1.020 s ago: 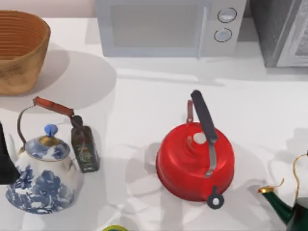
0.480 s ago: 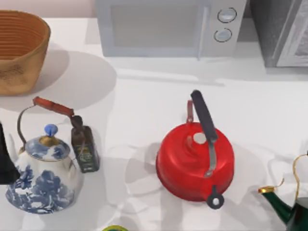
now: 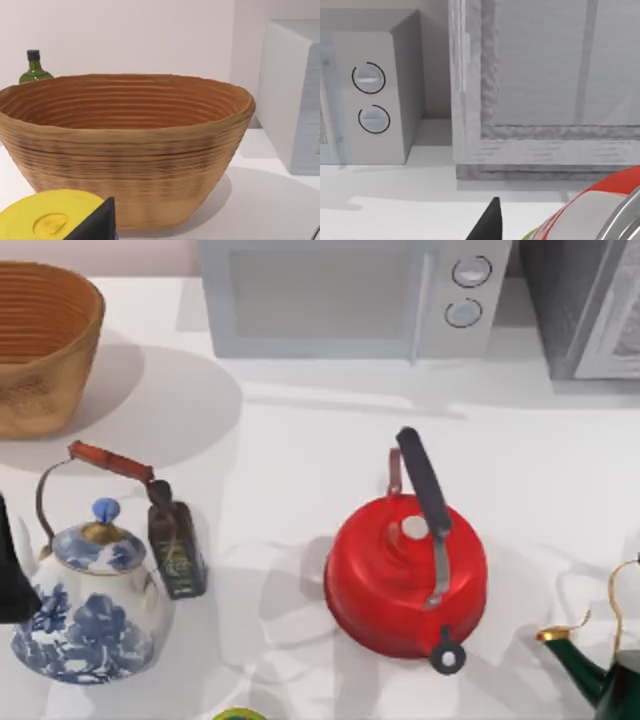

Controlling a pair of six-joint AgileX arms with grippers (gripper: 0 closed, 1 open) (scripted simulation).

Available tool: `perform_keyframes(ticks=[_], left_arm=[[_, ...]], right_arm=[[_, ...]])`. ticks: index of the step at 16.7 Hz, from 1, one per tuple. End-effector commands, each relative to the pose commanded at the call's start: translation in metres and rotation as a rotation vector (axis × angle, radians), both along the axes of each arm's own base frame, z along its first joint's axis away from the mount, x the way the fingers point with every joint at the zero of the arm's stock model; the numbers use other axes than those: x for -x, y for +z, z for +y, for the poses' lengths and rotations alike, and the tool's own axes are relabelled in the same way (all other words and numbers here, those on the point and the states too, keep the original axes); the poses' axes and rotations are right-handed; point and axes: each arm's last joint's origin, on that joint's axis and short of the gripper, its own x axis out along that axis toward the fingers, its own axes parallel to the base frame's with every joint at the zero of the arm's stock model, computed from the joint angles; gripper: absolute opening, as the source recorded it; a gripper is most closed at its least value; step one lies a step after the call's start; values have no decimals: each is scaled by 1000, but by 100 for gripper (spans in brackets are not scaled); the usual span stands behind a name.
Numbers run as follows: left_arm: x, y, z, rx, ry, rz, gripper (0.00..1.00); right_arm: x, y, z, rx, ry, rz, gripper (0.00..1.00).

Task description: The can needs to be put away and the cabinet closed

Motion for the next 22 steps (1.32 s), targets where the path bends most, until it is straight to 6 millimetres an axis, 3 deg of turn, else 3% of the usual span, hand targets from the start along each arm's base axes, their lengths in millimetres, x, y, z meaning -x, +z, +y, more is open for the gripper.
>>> perform_keyframes(ticks=[5,9,12,17,19,22], left_arm=[[0,0,0,0,0,0,100],[0,0,0,0,0,0,100],[0,0,0,0,0,0,100],[0,0,0,0,0,0,100],[0,0,0,0,0,0,100],[0,0,0,0,0,0,100]], right_arm=[[-11,25,0,36,-37,200,0],[-37,63,2,80,-65,391,0],[-63,127,5,92,-83,358,0],[-89,274,18,50,-66,64,0],[-101,311,25,30,-49,-4,0],[-126,340,37,7,-20,-37,0]])
